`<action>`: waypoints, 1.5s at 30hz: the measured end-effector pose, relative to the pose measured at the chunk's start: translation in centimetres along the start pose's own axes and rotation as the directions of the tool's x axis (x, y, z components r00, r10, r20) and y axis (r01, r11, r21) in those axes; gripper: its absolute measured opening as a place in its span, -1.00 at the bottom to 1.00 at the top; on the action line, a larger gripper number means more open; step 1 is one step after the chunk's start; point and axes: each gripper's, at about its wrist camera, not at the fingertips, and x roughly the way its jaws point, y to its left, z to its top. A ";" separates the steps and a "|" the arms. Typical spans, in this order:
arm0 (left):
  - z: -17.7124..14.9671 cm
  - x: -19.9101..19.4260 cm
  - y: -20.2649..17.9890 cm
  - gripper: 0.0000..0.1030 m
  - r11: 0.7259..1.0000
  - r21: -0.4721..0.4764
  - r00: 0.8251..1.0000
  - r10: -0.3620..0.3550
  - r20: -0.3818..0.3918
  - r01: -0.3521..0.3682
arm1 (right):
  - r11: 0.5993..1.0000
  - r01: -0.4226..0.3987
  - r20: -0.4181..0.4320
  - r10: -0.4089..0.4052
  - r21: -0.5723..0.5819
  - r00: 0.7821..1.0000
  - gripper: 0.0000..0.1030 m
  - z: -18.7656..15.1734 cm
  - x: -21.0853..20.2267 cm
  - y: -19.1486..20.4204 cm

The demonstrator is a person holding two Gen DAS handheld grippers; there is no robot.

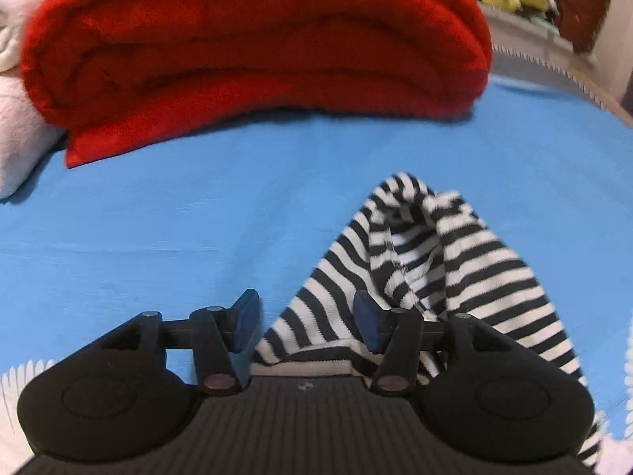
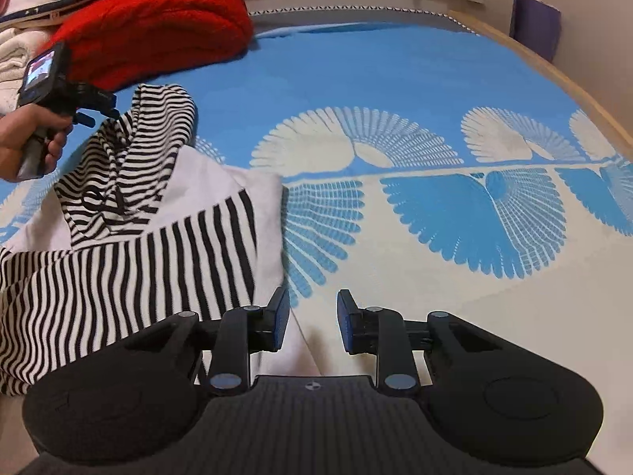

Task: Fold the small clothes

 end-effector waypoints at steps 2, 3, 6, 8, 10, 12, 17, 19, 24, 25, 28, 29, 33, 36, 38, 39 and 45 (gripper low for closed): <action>-0.1 0.6 -0.3 0.10 1.000 0.022 1.000 0.011 -0.001 -0.011 | 1.000 0.000 -0.003 0.000 0.012 1.000 -0.47 0.0 0.0 -0.2; -0.1 1.0 -0.4 -0.11 0.999 0.031 1.000 0.017 -0.018 -0.016 | 1.000 0.002 -0.002 -0.002 0.014 1.000 -0.47 0.0 0.0 -0.2; -0.2 0.9 -0.9 -0.97 0.998 0.066 0.998 0.021 -0.053 -0.018 | 1.000 -0.003 0.002 0.003 0.014 1.000 -0.47 0.2 -0.3 -0.1; -0.2 -0.9 -1.6 -0.97 0.995 0.102 1.000 0.019 -0.015 -0.017 | 1.000 -0.010 0.007 0.010 0.022 1.000 -0.47 0.3 -0.5 0.0; -0.1 -4.0 -2.0 -0.98 0.993 0.118 0.999 -0.019 0.043 0.014 | 1.000 -0.018 0.021 0.017 0.025 1.000 -0.47 0.6 -1.0 0.1; -0.7 -8.1 -2.5 -0.98 0.987 0.150 0.991 -0.074 0.114 0.057 | 0.999 -0.021 0.035 0.019 0.036 0.999 -0.47 0.9 -1.6 0.0; -8.2 -22.6 -3.8 -0.98 0.913 0.356 0.912 -0.306 0.272 0.200 | 0.995 -0.031 0.079 0.023 0.098 0.997 -0.47 1.8 -3.4 -0.6; -14.1 -29.0 -3.4 -0.98 0.858 0.458 0.872 -0.393 0.293 0.233 | 0.989 -0.044 0.100 0.031 0.138 0.995 -0.46 2.2 -4.2 -0.9; -27.3 -38.0 -0.1 -0.91 0.798 0.487 0.878 -0.464 0.120 0.355 | 0.973 -0.066 0.188 0.024 0.219 0.982 -0.45 2.3 -6.4 -1.7; -28.6 -38.9 1.0 -0.91 0.818 0.427 0.879 -0.466 0.102 0.385 | 0.970 -0.071 0.194 0.025 0.232 0.981 -0.45 2.3 -6.6 -1.8; -29.7 -41.3 4.5 -0.81 0.905 0.139 0.880 -0.425 0.213 0.403 | 0.960 -0.110 0.208 0.056 0.257 0.976 -0.45 1.9 -6.9 -1.7; -29.3 -41.4 5.7 -0.72 0.913 0.018 0.881 -0.398 0.257 0.407 | 0.960 -0.122 0.206 0.070 0.252 0.976 -0.45 1.8 -6.8 -1.4; -27.8 -37.4 8.4 -0.44 0.838 -0.404 0.923 -0.273 0.270 0.366 | 0.934 -0.229 0.155 0.193 0.272 0.969 -0.45 1.4 -5.7 -0.7; -28.0 -32.2 8.4 -0.39 0.785 -0.555 0.957 -0.280 0.078 0.275 | 0.907 -0.270 0.055 0.267 0.323 0.962 -0.45 0.9 -3.7 -0.5; -28.5 -29.1 8.0 -0.24 0.747 -0.612 0.941 -0.339 -0.014 0.260 | 0.897 -0.269 -0.022 0.295 0.350 0.955 -0.44 0.5 -2.1 -0.3; -29.0 -27.8 8.0 -0.21 0.728 -0.650 0.937 -0.342 -0.070 0.217 | 0.898 -0.263 -0.062 0.303 0.352 0.951 -0.44 0.2 -1.3 -0.2; -31.4 -24.8 8.0 -0.21 0.657 -0.732 0.882 -0.437 -0.176 0.180 | 0.918 -0.279 -0.218 0.345 0.282 0.913 -0.25 -1.2 2.0 2.6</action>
